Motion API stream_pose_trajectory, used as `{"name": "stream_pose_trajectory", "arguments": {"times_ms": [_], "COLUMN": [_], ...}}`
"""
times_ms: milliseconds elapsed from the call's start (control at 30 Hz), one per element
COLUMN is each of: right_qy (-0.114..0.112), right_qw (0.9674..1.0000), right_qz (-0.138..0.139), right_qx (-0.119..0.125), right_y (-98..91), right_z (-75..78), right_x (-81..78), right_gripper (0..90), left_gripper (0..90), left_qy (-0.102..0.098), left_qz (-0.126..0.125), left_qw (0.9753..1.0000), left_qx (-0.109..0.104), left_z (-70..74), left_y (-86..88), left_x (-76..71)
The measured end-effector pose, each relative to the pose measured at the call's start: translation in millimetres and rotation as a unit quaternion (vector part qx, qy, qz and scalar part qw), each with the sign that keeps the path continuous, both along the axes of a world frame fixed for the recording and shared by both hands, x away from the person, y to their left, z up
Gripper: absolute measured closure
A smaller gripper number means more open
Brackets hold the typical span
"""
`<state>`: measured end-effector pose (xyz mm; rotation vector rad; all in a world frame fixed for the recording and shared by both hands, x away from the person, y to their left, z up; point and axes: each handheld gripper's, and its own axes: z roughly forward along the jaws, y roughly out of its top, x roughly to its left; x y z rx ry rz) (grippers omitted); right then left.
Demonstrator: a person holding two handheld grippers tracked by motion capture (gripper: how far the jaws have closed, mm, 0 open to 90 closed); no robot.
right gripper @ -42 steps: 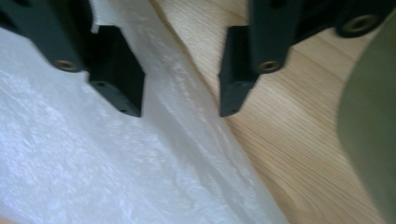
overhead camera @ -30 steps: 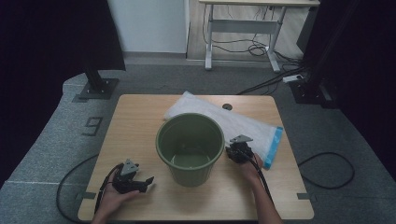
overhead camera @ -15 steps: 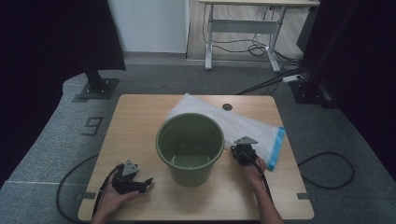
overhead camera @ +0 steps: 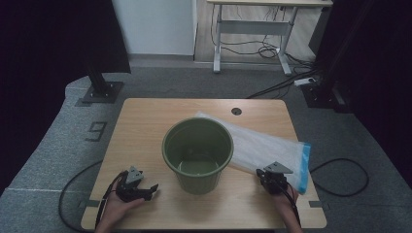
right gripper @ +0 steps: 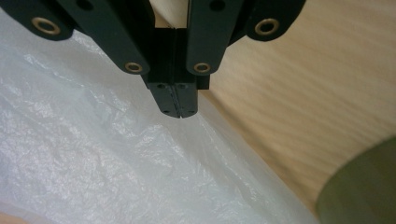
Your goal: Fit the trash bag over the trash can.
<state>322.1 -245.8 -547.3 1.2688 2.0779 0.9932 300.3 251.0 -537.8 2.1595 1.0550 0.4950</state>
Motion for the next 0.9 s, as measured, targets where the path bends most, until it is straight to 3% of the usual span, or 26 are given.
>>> {"name": "stream_pose_trajectory", "arguments": {"times_ms": [133,167,200,333,367,467,567,667,767,900], "right_qy": [0.001,-0.001,-0.001,-0.031,-0.043,-0.048,-0.037,-0.029,-0.018,-0.014], "right_qw": [1.0000,1.0000,1.0000,0.9993,0.9988,0.9980,0.9972,0.9968,0.9973,0.9981], "right_qz": [-0.004,0.003,0.003,0.018,0.021,0.039,0.065,0.075,0.070,0.058], "right_qx": [0.000,0.007,0.007,0.011,0.015,0.010,0.004,-0.003,-0.009,-0.011], "right_y": [-9.9,-8.6,-8.6,9.3,23.3,40.0,63.8,73.8,82.3,82.3], "right_z": [-0.7,2.3,2.3,11.2,15.6,17.8,16.0,13.1,4.8,0.3], "right_x": [-7.8,-9.1,-9.1,-6.0,-0.2,9.7,29.3,39.6,55.4,60.8], "right_gripper": [88.2,74.8,74.8,47.8,37.6,33.8,29.3,29.3,38.2,46.6], "left_gripper": [15.6,15.6,15.6,15.6,15.6,15.6,15.7,15.7,15.8,15.9], "left_qy": [-0.002,-0.002,-0.002,-0.001,-0.002,-0.001,-0.003,-0.003,-0.002,-0.006], "left_qz": [0.002,0.001,0.001,0.000,0.001,0.000,0.005,0.008,0.012,0.016], "left_qw": [1.0000,1.0000,1.0000,1.0000,1.0000,1.0000,1.0000,0.9999,0.9999,0.9999], "left_qx": [0.002,0.004,0.004,0.006,0.009,0.008,0.006,0.008,0.005,-0.003], "left_z": [-0.2,-0.5,-0.5,-0.9,-1.1,-0.9,-1.2,-1.7,-1.7,0.1], "left_y": [-0.5,-0.6,-0.6,-1.1,-1.2,-0.3,2.7,4.7,8.1,9.7], "left_x": [-0.1,0.1,0.1,0.1,-0.2,-0.3,-0.6,-0.4,-0.1,-0.5]}}
